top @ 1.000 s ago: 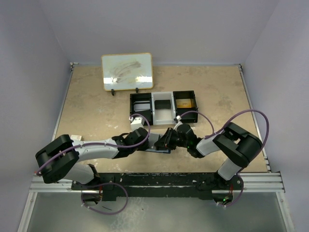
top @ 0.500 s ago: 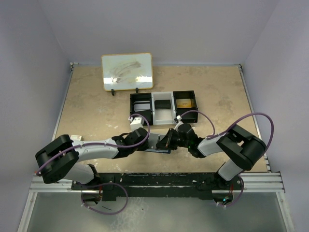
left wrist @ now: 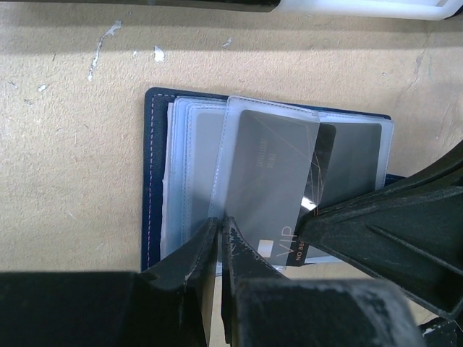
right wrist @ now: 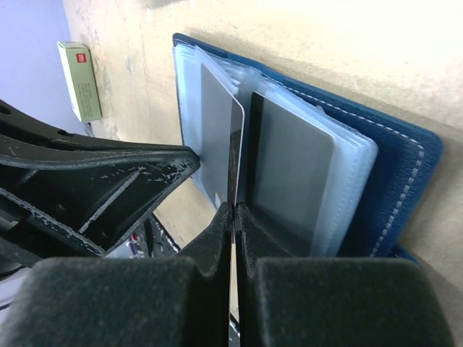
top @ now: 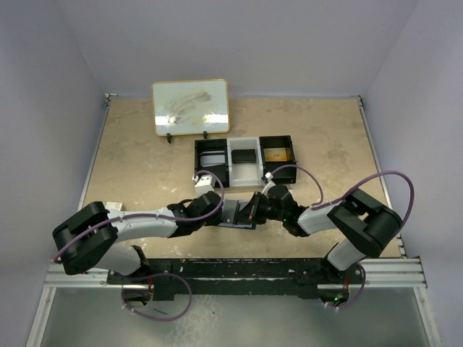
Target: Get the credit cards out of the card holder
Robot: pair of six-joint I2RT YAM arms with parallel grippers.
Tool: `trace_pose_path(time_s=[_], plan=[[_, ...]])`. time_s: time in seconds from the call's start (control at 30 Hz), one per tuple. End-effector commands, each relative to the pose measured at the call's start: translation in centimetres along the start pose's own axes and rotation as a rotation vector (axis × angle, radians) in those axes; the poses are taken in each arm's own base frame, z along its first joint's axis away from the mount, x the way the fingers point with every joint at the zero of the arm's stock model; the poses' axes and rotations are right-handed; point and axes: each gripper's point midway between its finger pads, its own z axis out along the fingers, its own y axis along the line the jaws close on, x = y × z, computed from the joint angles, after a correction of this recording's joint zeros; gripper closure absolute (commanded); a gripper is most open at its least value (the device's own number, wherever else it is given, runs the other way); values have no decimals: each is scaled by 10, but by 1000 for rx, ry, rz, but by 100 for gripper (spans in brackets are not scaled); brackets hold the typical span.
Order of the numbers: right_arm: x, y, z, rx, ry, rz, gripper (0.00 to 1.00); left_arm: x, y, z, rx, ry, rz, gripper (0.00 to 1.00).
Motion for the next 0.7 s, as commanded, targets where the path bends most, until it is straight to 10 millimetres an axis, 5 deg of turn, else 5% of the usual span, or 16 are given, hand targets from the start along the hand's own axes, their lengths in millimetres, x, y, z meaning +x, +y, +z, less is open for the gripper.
trace_pose_path(time_s=[0.0, 0.3, 0.67], plan=[[3, -12, -7, 29, -3, -10, 100, 20, 38, -3, -116, 59, 53, 96], [0, -22, -11, 75, -23, 5, 100, 12, 33, -8, -99, 34, 43, 95], [2, -25, -8, 82, -10, 7, 100, -41, -38, -33, 131, -83, 24, 66]])
